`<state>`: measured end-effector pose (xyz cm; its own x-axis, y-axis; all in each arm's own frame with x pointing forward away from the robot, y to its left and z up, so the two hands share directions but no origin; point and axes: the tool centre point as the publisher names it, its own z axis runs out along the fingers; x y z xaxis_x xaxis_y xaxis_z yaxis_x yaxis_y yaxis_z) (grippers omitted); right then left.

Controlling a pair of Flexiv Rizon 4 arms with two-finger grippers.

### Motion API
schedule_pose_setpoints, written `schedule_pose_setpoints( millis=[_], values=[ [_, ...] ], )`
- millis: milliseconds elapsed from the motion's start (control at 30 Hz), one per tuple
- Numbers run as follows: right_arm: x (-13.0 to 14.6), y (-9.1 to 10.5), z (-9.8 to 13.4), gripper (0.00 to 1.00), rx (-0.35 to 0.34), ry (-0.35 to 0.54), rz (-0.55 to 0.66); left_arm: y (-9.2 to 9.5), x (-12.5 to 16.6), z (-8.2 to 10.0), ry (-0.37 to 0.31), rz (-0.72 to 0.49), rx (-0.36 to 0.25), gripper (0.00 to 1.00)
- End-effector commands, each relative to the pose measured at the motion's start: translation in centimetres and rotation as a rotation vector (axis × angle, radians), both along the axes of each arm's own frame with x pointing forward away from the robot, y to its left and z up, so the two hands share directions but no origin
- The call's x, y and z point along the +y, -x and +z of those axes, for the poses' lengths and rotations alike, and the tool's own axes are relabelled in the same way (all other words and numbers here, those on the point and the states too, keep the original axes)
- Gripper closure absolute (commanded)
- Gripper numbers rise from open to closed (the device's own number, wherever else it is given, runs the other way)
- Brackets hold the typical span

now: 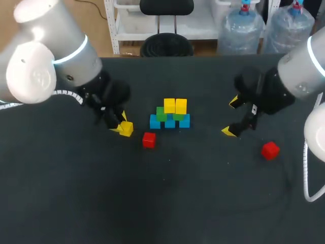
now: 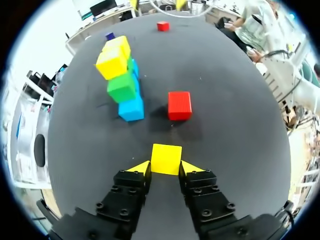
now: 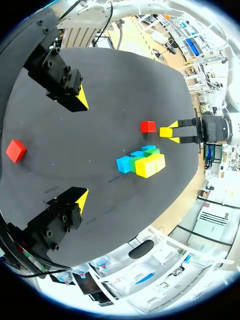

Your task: Place the blue cubes, place green cubes on the blue cubes, place the yellow cubes on the green cubes, then place the red cubes on the yellow cubes, and place purple cube on the red cubes.

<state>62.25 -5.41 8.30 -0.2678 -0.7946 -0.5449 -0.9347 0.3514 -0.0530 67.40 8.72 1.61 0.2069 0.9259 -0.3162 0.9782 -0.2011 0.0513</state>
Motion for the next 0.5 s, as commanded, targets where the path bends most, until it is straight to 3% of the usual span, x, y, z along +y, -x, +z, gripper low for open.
schedule_pose_setpoints(
  millis=[33, 333, 500],
  values=[
    [0.0, 0.1, 0.0, 0.0, -0.002, 0.0, -0.002, 1.1, 0.2, 1.6, 0.001, 0.046, -0.035, 1.0],
    [0.0, 0.1, 0.0, 0.0, -0.002, 0.0, -0.002, 1.0, -0.7, 5.4, 0.0, 0.149, -0.142, 1.0],
    [0.0, 0.1, 0.0, 0.0, -0.002, 0.0, -0.002, 0.4, -1.6, 7.2, 0.008, 0.178, -0.172, 1.0]
  ],
)
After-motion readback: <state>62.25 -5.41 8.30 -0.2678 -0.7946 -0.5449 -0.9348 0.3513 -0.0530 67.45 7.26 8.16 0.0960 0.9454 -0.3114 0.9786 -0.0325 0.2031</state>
